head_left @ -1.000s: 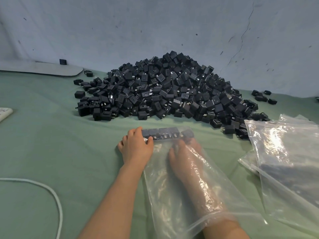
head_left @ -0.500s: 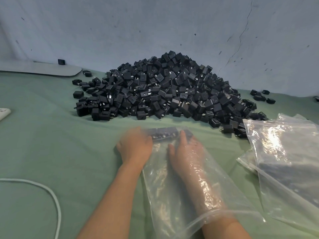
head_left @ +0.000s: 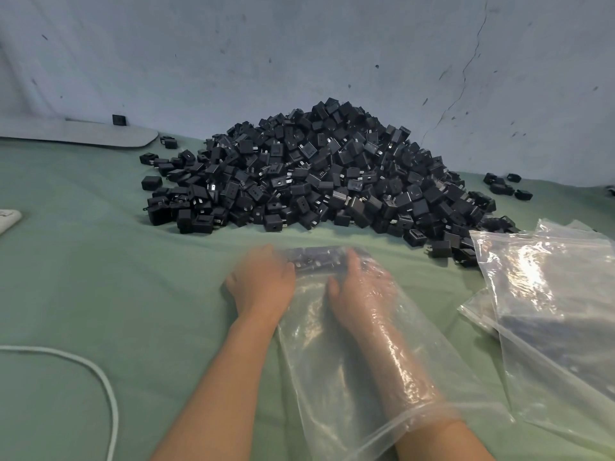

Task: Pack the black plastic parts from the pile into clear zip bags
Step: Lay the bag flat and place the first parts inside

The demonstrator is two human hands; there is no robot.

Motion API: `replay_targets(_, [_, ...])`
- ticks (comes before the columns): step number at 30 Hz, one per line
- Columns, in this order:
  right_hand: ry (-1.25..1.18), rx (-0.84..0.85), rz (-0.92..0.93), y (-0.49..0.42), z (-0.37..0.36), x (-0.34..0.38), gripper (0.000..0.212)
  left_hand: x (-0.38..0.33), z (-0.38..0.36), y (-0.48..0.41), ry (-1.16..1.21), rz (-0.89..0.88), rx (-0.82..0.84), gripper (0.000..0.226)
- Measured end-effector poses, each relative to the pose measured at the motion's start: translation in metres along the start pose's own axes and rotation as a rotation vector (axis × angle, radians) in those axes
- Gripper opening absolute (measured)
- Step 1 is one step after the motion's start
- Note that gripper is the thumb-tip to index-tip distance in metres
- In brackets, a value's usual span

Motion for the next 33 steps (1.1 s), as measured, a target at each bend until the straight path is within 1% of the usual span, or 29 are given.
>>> replay_targets(2, [0.111, 0.014, -0.041, -0.009, -0.002, -0.007, 0.061, 0.000, 0.000, 0.000, 0.001, 0.000, 0.000, 0.051])
replay_targets(3, [0.127, 0.017, -0.057, -0.013, -0.002, -0.009, 0.061, 0.000, 0.000, 0.000, 0.000, 0.001, 0.001, 0.050])
replay_targets(6, [0.097, 0.030, -0.056, -0.022, -0.008, -0.013, 0.059, -0.001, 0.000, 0.001, -0.009, 0.001, 0.004, 0.051])
replay_targets(8, [0.087, -0.025, -0.020, -0.024, -0.007, -0.015, 0.052, -0.001, 0.000, 0.001, -0.010, 0.000, 0.006, 0.051])
replay_targets(10, [0.164, -0.110, 0.001, -0.021, -0.001, -0.016, 0.038, -0.001, 0.001, 0.002, -0.005, 0.002, 0.007, 0.051])
replay_targets(12, [0.229, -0.116, 0.009, -0.017, 0.004, -0.015, 0.023, -0.002, 0.001, 0.002, 0.000, 0.005, 0.008, 0.052])
replay_targets(14, [0.288, -0.108, 0.006, -0.014, 0.007, -0.012, 0.018, -0.002, 0.001, 0.001, 0.003, 0.006, 0.008, 0.051])
replay_targets(15, [0.308, -0.099, 0.001, -0.014, 0.008, -0.012, 0.021, -0.002, 0.001, 0.001, 0.001, 0.006, 0.007, 0.051])
replay_targets(16, [0.311, -0.083, -0.002, -0.014, 0.009, -0.011, 0.028, -0.002, 0.001, 0.001, -0.001, 0.007, 0.006, 0.051])
replay_targets(19, [0.329, 0.020, 0.018, -0.015, 0.010, -0.010, 0.057, -0.001, 0.001, 0.001, -0.006, 0.009, 0.010, 0.051])
replay_targets(21, [0.386, 0.092, 0.032, -0.013, 0.014, -0.006, 0.063, -0.001, 0.000, 0.001, -0.006, 0.008, 0.009, 0.051])
replay_targets(23, [0.402, 0.100, 0.042, -0.007, 0.019, -0.004, 0.061, -0.001, 0.000, 0.001, -0.004, 0.007, 0.007, 0.050])
replay_targets(24, [0.385, 0.074, 0.060, -0.003, 0.018, -0.001, 0.058, -0.001, 0.001, 0.000, -0.003, 0.007, 0.006, 0.050])
replay_targets(25, [0.342, 0.014, 0.106, 0.002, 0.020, 0.001, 0.053, -0.001, 0.000, 0.000, -0.002, 0.006, 0.005, 0.050])
replay_targets(27, [0.176, -0.126, 0.165, 0.009, 0.021, 0.005, 0.038, -0.001, 0.000, 0.001, 0.001, 0.005, 0.004, 0.050])
replay_targets(28, [0.112, -0.138, 0.153, 0.008, 0.020, 0.006, 0.034, -0.001, 0.000, 0.001, 0.001, 0.005, 0.004, 0.050])
replay_targets(31, [0.111, -0.051, 0.027, 0.000, 0.017, 0.002, 0.027, -0.001, 0.000, 0.001, 0.001, 0.004, 0.004, 0.051])
replay_targets(33, [0.132, -0.031, -0.035, -0.004, 0.020, -0.001, 0.028, -0.001, 0.000, 0.002, 0.003, 0.002, 0.002, 0.050])
Point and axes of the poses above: each hand's wrist, its own y-axis away from the middle knuckle, its own z-axis out of the back of the hand, x = y × z, the point moved 6 cm from there along -y, towards the middle knuckle, and after that the axes turned 10 degrees about x, right-handed, at the moved point
